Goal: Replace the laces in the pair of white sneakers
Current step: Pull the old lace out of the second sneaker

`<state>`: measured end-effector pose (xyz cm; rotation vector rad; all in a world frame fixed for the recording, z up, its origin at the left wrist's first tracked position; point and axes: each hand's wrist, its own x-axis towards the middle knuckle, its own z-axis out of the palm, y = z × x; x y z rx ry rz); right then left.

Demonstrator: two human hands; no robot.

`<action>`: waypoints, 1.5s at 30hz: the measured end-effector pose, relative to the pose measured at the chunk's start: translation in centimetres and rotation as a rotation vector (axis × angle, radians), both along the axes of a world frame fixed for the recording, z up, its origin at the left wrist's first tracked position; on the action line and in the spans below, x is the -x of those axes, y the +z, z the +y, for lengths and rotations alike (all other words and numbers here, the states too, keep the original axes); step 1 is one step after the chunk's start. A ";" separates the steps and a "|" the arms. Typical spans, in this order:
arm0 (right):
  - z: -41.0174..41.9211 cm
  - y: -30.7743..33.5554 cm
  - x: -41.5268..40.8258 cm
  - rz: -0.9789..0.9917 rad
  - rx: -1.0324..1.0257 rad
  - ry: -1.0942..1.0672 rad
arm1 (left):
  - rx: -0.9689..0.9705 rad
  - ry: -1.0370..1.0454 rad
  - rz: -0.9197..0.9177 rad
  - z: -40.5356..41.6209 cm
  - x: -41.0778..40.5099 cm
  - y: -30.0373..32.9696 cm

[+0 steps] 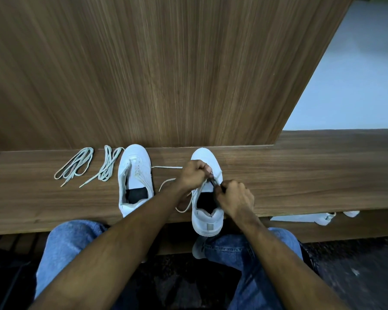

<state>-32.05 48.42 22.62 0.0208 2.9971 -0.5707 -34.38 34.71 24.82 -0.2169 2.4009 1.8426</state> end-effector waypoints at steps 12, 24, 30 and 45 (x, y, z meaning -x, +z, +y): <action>-1.1 0.2 0.2 0.015 -0.070 0.047 | -0.599 0.170 -0.153 -4.2 0.8 1.5; -1.6 0.0 -0.4 0.042 -0.165 0.099 | 1.447 -0.413 0.413 -1.4 -0.5 0.2; -1.0 0.1 -1.1 0.100 -0.188 0.054 | 1.072 -0.164 0.275 -0.7 -0.8 -0.1; -1.1 0.3 -0.2 0.048 -0.146 0.073 | 0.357 0.195 0.148 -4.3 -1.4 -1.6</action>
